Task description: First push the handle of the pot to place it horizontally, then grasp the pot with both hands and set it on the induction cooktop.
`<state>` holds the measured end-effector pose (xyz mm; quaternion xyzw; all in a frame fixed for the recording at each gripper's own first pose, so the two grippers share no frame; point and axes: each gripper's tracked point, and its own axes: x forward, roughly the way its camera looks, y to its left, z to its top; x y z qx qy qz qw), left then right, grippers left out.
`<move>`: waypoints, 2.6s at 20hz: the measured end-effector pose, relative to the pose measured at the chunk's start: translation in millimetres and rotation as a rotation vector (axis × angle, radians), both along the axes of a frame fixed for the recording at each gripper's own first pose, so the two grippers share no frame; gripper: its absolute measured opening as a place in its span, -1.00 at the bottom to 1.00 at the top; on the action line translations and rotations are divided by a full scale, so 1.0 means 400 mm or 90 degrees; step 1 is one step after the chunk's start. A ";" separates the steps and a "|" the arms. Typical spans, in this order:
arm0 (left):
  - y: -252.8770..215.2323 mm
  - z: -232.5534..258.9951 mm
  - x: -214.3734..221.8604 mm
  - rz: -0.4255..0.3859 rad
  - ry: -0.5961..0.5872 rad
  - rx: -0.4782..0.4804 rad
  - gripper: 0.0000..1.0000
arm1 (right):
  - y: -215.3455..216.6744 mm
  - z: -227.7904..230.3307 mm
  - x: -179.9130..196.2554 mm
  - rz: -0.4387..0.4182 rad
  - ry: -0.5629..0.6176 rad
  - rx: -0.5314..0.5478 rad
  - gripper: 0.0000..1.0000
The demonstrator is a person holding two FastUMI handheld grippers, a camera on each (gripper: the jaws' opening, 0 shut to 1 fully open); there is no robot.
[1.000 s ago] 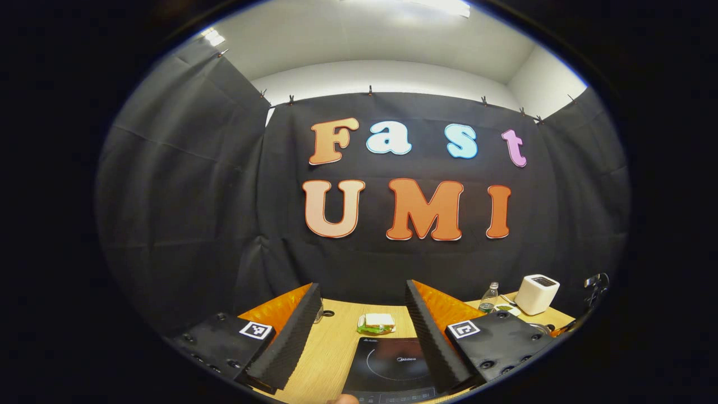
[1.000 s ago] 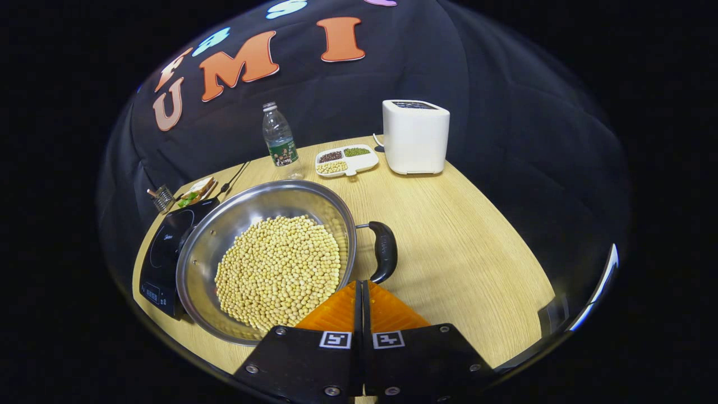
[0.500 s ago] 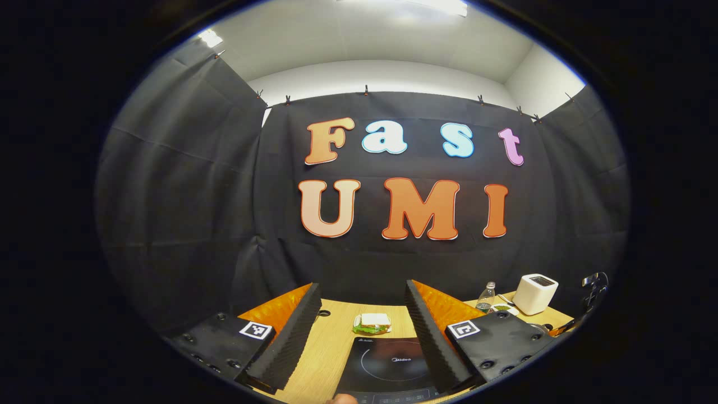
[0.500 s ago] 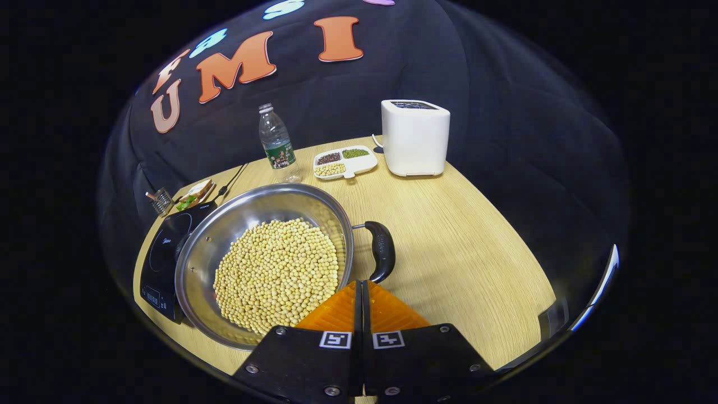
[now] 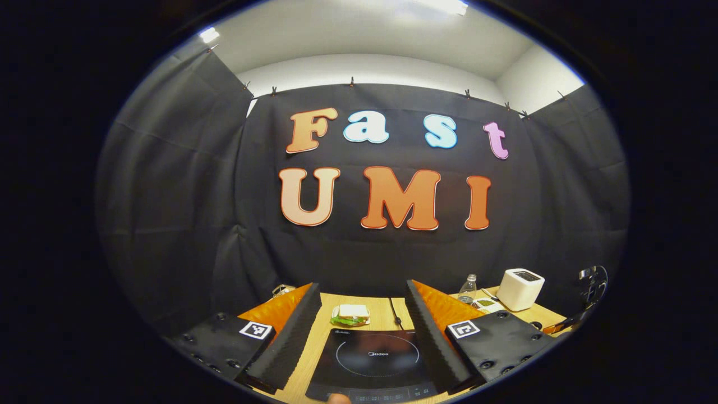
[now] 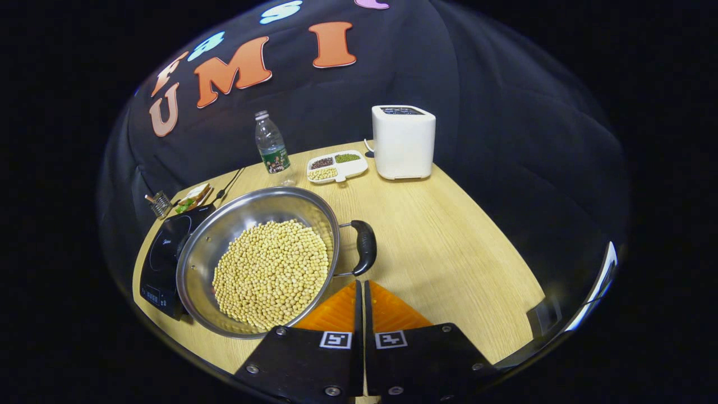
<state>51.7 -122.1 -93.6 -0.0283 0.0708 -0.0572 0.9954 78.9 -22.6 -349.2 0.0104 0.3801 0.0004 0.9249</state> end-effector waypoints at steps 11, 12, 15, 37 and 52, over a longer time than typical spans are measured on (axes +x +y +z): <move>-0.236 -0.171 -0.009 -0.084 0.052 -0.014 0.97 | 0.030 0.081 0.008 0.054 -0.088 -0.012 -0.25; -0.258 -0.189 -0.008 -0.091 0.062 -0.020 0.99 | 0.030 0.085 0.013 0.056 -0.094 -0.013 -0.16; -0.300 -0.248 -0.003 -0.102 0.089 -0.025 0.96 | 0.025 0.084 0.032 0.054 -0.111 -0.021 0.18; -0.529 -0.712 0.032 -0.176 0.343 0.037 0.99 | 0.010 -0.010 0.158 0.027 -0.098 -0.030 0.89; -0.569 -0.775 0.033 -0.215 0.409 -0.006 0.99 | 0.039 -0.081 0.207 0.037 -0.057 -0.005 0.31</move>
